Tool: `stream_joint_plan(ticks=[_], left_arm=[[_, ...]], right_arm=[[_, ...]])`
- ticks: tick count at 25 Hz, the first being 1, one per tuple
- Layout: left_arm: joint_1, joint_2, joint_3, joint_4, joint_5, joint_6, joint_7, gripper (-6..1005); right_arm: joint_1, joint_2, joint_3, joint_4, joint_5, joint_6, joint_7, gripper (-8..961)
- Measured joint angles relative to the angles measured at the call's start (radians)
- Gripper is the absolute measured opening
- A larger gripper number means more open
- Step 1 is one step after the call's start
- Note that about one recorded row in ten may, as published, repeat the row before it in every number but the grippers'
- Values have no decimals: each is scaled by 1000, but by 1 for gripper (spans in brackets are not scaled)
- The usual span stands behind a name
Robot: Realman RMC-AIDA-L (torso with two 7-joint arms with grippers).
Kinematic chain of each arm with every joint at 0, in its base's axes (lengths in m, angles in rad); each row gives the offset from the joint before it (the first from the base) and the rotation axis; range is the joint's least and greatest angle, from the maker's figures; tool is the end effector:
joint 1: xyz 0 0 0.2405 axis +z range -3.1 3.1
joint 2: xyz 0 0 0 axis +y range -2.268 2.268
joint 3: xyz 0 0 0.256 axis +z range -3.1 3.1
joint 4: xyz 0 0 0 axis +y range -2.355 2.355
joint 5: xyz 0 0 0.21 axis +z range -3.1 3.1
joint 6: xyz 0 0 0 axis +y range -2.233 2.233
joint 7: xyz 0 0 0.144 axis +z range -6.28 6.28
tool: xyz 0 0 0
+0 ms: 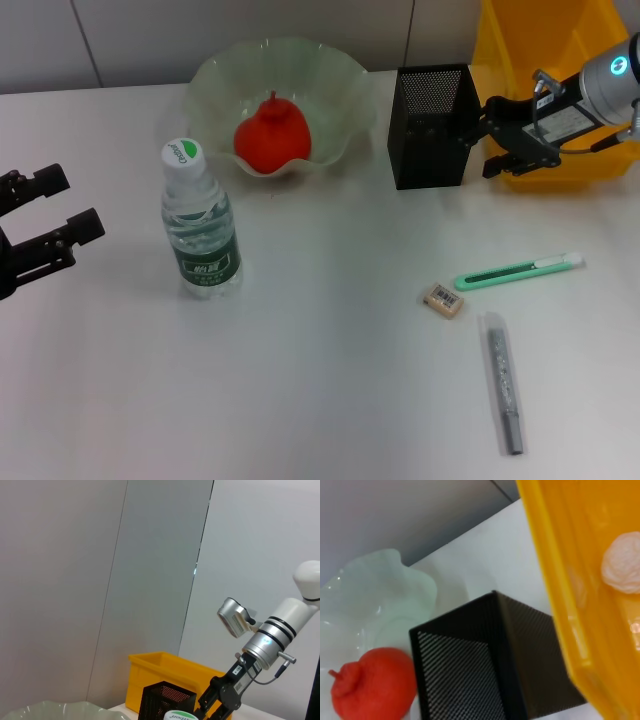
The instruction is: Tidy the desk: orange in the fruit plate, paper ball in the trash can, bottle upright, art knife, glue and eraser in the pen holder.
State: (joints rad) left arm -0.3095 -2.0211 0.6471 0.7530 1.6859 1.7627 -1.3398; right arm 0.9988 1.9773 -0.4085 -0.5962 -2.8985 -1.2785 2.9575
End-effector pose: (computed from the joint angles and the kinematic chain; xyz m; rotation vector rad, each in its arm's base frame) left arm -0.2907 0.2821 0.0712 -2.4804 -0.5404 -1.0108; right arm 0.2355 0.4444 0.0408 -1.7543 2.0402 0.1380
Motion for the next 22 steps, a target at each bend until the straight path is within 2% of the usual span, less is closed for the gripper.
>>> stream_joint_plan(ticks=[2, 3, 4, 5, 6, 8, 14, 17, 18, 19, 20, 21, 22], left_arm=[[0, 0, -1, -1, 0, 0, 0, 786], [0, 0, -3, -2, 0, 1, -1, 786], [0, 0, -3, -2, 0, 1, -1, 786], [0, 0, -4, -4, -2, 1, -3, 786], [0, 0, -4, -4, -2, 1, -3, 786], [0, -1, -4, -5, -5, 1, -5, 786], [-4, -7, -7, -9, -6, 1, -5, 786], [-5, -12, -7, -9, -6, 1, -2, 786], [-5, -16, -9, -9, -7, 1, 1, 786], [-5, -16, -9, -9, -7, 1, 1, 786], [-6, -19, -10, -9, -7, 1, 1, 786], [-6, -20, -11, -9, -8, 1, 1, 786], [-6, -20, -11, -9, -8, 1, 1, 786]], right_arm=[[0, 1, -27, -2, 19, -1, -1, 533], [-5, 3, -102, -5, 82, -4, -1, 533], [-5, 3, -102, -5, 82, -4, -1, 533], [-10, 4, -166, -5, 139, -7, -2, 533], [-10, 4, -166, -5, 139, -7, -2, 533], [-15, 6, -245, -6, 211, -8, -12, 533], [-15, 16, -345, -9, 315, -23, -59, 532], [-15, 28, -376, -25, 347, -43, -95, 531], [-15, 40, -394, -53, 348, -62, -112, 531], [-15, 40, -394, -53, 348, -62, -112, 531], [-21, 59, -407, -93, 350, -84, -136, 531], [-21, 59, -407, -93, 350, -84, -136, 531], [-26, 69, -409, -114, 351, -94, -150, 531]])
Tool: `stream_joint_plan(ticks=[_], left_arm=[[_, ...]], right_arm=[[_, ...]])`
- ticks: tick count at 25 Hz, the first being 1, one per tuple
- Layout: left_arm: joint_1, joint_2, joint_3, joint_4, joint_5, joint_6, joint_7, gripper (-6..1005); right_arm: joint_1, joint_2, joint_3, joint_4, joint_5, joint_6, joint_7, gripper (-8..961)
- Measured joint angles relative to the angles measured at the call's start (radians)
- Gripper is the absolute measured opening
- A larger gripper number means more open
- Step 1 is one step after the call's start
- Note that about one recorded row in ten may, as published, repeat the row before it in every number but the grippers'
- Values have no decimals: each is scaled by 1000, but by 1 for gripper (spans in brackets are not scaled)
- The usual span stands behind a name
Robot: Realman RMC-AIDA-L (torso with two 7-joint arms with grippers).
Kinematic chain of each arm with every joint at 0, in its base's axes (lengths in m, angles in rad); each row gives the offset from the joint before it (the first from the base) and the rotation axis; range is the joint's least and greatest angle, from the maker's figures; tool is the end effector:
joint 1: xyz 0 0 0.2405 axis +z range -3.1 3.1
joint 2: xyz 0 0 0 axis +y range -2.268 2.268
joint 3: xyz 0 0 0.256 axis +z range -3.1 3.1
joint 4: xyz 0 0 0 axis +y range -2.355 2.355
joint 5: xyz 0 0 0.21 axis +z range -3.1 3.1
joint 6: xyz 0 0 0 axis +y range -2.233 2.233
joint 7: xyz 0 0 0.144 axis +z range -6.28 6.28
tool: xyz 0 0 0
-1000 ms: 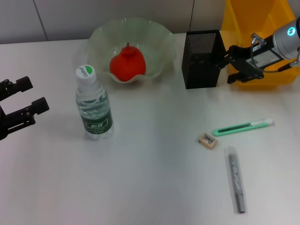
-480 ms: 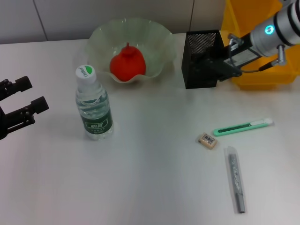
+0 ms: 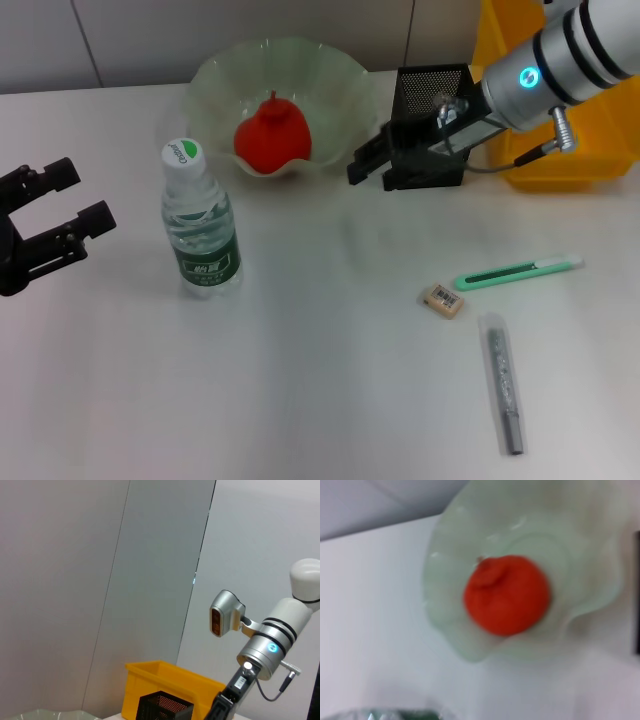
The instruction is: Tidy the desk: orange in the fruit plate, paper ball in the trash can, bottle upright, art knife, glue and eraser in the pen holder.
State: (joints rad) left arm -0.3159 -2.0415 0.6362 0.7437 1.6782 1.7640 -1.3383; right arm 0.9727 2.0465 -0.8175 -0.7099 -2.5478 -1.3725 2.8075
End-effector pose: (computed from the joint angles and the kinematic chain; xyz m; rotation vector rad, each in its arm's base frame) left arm -0.2864 0.2827 0.0650 -2.4636 -0.5484 -1.0542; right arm 0.1689 0.4301 -0.0052 -2.2599 1.7725 0.0544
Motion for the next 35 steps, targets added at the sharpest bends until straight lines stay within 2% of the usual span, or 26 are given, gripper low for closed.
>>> stream_joint_plan(ticks=[1, 2, 3, 5, 8, 9, 11, 14, 16, 19, 20, 21, 22, 23, 24, 28, 31, 35], left_arm=[[-1, -2, -1, 0, 0, 0, 0, 786], [-1, -2, -1, 0, 0, 0, 0, 786], [-2, -5, -1, -1, 0, 0, 1, 786], [-2, -5, -1, -1, 0, 0, 1, 786], [-2, -18, -15, -4, -1, 0, 2, 786], [-2, -19, -18, -5, -5, 0, 2, 786], [-2, -20, -21, -18, -24, 3, 0, 786], [-1, -20, -21, -34, -51, 6, -1, 786], [4, -20, -20, -45, -73, 10, 2, 786], [7, -21, -20, -45, -78, 11, 2, 786], [7, -21, -20, -45, -79, 12, 2, 786], [8, -21, -20, -45, -79, 12, 2, 786], [8, -21, -19, -45, -79, 13, 2, 786], [8, -21, -19, -45, -79, 13, 2, 786], [9, -21, -17, -47, -80, 19, 2, 786], [4, -21, -19, -65, -80, 33, 2, 786], [1, -22, -19, -70, -80, 34, 6, 786], [-2, -24, -15, -85, -80, 34, 23, 786]], right_arm=[[-13, 16, -2, -34, 10, -13, -34, 531], [-13, 16, -2, -34, 10, -13, -34, 530], [-27, 25, -2, -53, 38, -24, -92, 530], [-34, 27, -2, -56, 61, -31, -133, 530], [-53, 26, -2, -62, 154, -79, -337, 530], [-53, 26, -2, -62, 154, -79, -337, 530], [-61, 22, -2, -75, 186, -127, -480, 529], [-63, 18, -2, -91, 191, -170, -565, 529], [-60, 11, -2, -119, 184, -259, -693, 529], [-56, 2, -10, -129, 168, -305, -746, 528], [-56, -5, -22, -131, 164, -318, -766, 528], [-58, -22, -70, -137, 158, -337, -804, 528], [-58, -22, -70, -137, 158, -337, -804, 528], [-73, -36, -135, -160, 157, -351, -840, 528], [-82, -40, -165, -175, 157, -357, -856, 528], [-111, -43, -229, -231, 152, -374, -905, 527], [-134, -33, -261, -280, 123, -419, -982, 527], [-128, -30, -279, -291, 98, -474, -1010, 526]])
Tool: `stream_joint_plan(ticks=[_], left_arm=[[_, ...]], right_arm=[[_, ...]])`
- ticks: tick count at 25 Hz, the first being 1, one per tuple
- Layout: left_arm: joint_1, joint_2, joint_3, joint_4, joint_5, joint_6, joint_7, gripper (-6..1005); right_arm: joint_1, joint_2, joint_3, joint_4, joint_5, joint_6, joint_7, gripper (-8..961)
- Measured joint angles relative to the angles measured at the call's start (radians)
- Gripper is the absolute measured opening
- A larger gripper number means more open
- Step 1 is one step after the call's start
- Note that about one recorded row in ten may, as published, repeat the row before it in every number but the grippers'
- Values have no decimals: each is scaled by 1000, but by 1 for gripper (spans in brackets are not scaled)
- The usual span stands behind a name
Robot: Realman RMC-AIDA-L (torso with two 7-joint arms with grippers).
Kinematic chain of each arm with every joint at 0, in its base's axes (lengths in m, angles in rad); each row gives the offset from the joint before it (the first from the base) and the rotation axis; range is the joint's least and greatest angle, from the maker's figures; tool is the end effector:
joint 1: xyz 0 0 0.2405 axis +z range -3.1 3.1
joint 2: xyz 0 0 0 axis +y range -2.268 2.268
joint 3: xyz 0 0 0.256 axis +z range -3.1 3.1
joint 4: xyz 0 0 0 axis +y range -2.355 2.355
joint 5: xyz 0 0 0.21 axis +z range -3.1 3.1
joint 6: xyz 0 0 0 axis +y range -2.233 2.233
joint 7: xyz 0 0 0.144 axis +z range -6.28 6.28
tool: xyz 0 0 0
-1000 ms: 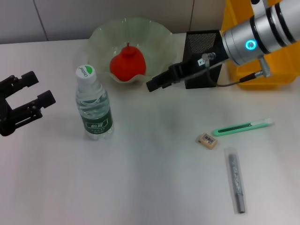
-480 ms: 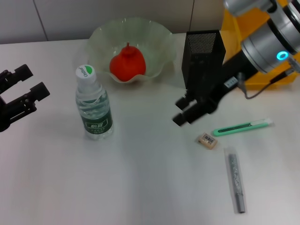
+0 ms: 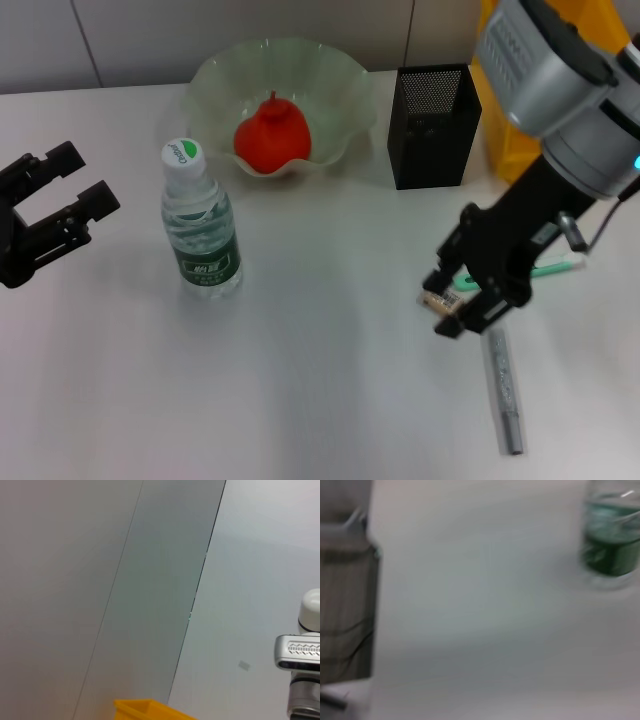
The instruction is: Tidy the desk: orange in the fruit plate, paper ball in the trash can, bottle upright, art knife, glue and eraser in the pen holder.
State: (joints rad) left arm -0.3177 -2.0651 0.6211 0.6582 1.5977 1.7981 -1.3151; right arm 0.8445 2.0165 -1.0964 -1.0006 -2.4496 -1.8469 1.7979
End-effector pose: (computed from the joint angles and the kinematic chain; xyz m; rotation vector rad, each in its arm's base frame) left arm -0.2806 0.2770 0.0551 -2.3843 -0.5756 -1.2308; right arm 0.1637 0.3605 0.0162 2.9912 -0.2222 0.4059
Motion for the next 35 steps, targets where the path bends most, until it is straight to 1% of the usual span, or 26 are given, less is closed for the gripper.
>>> stream_joint_plan(ticks=[1, 2, 3, 4, 6, 7, 11, 16, 19, 22, 23, 24, 26, 27, 29, 31, 35], left_arm=[[0, 0, 0, 0, 0, 0, 0, 786], [0, 0, 0, 0, 0, 0, 0, 786], [0, 0, 0, 0, 0, 0, 0, 786], [0, 0, 0, 0, 0, 0, 0, 786], [0, 2, 3, -23, 2, -2, 25, 786], [0, 2, 3, -23, 2, -2, 25, 786], [0, 4, 3, -25, 4, 3, 27, 786], [-2, 5, 2, -25, 2, 8, 26, 786], [-3, 5, 3, -25, 2, 8, 26, 786], [-8, 5, 3, -25, 6, 6, 25, 786], [-9, 5, 3, -25, 6, 6, 24, 786], [-9, 5, 3, -25, 7, 5, 24, 786], [-8, 5, 4, -25, 9, 6, 22, 786], [-8, 5, 4, -25, 9, 6, 22, 786], [-7, 5, 4, -25, 9, 7, 21, 786], [-6, 8, 5, -25, 10, 9, 18, 786], [-5, 12, 5, -25, 10, 15, 12, 786]], right_arm=[[7, 5, -15, -15, -31, -42, -3, 525], [7, 5, -15, -15, -31, -42, -3, 525], [10, 15, -22, -35, -74, -73, -3, 525], [10, 15, -22, -35, -74, -73, -3, 525], [11, 30, -27, -54, -146, -96, -2, 524], [11, 30, -27, -54, -146, -96, -2, 524], [-5, 44, -24, -89, -206, -97, -2, 523], [-24, 45, -9, -135, -201, -108, -2, 522], [-24, 47, -9, -136, -201, -114, 3, 521], [-22, 49, 7, -115, -165, -120, 4, 520], [-18, 47, 24, -87, -118, -126, 4, 520], [-18, 47, 24, -87, -118, -126, 4, 520], [-10, 40, 38, -44, -47, -132, 7, 519], [-10, 40, 38, -44, -47, -132, 7, 519], [-5, 42, 42, -29, -29, -134, 8, 519], [-1, 54, 38, -28, -23, -136, 9, 518], [9, 58, 19, -36, -24, -135, 9, 517]])
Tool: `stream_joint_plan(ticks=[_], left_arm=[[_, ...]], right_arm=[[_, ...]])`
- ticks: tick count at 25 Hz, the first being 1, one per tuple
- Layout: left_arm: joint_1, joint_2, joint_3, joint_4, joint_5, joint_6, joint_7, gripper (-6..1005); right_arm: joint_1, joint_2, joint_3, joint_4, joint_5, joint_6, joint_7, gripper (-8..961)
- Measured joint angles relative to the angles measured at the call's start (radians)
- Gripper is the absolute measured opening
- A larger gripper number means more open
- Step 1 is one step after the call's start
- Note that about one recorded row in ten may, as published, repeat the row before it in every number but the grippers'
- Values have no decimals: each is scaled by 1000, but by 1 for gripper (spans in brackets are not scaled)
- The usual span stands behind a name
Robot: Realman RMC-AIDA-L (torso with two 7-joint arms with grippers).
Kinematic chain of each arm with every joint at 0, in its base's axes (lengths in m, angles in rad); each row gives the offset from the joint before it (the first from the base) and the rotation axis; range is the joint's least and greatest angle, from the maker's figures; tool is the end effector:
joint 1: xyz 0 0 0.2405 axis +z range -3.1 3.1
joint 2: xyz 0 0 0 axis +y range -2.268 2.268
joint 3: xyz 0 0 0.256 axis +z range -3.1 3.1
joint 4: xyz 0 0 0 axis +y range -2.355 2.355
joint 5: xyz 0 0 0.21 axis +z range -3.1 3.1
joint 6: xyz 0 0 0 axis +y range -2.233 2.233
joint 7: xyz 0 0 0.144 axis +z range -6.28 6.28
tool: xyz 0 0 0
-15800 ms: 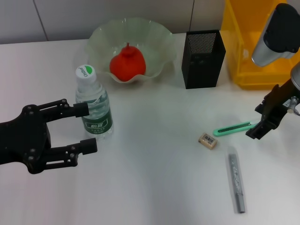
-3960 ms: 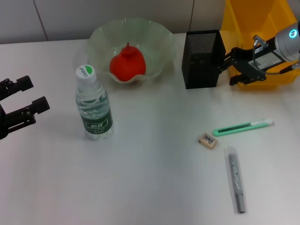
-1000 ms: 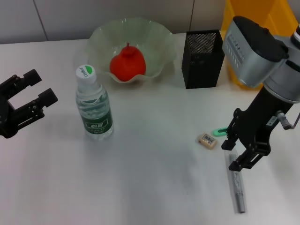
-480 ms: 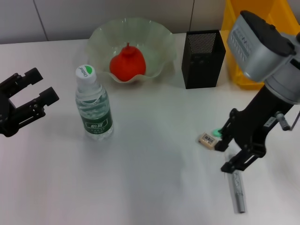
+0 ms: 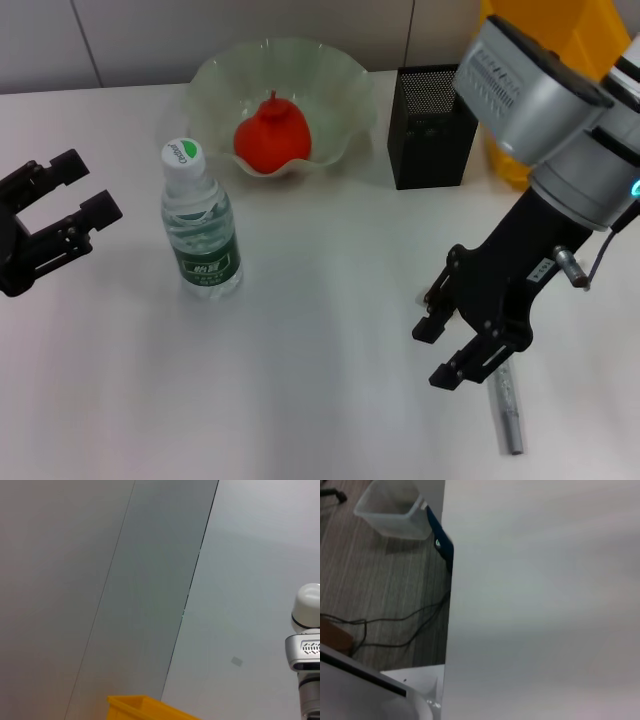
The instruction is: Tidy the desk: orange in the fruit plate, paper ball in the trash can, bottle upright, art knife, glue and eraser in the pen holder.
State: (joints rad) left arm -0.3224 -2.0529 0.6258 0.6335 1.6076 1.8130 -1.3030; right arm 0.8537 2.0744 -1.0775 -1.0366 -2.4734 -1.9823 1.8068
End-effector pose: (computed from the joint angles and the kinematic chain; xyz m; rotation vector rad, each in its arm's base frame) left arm -0.2817 0.2751 0.0539 -2.4075 -0.5741 -1.2328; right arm 0.1510 0.3372 0.0059 2.8568 -0.2051 0.3870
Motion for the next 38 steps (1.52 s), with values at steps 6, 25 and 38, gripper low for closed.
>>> stream_joint_plan(ticks=[6, 25, 38], left_arm=[[0, -4, -6, 0, 0, 2, -14, 786], [-9, -13, 3, -39, -1, -17, 42, 786], [-17, -12, 3, -48, 0, -22, 47, 786]], right_arm=[[-4, -1, -76, -52, -94, 43, -42, 512], [-36, 2, -181, -165, -403, 138, -169, 473], [-79, 4, -192, -134, -445, 216, -140, 472]])
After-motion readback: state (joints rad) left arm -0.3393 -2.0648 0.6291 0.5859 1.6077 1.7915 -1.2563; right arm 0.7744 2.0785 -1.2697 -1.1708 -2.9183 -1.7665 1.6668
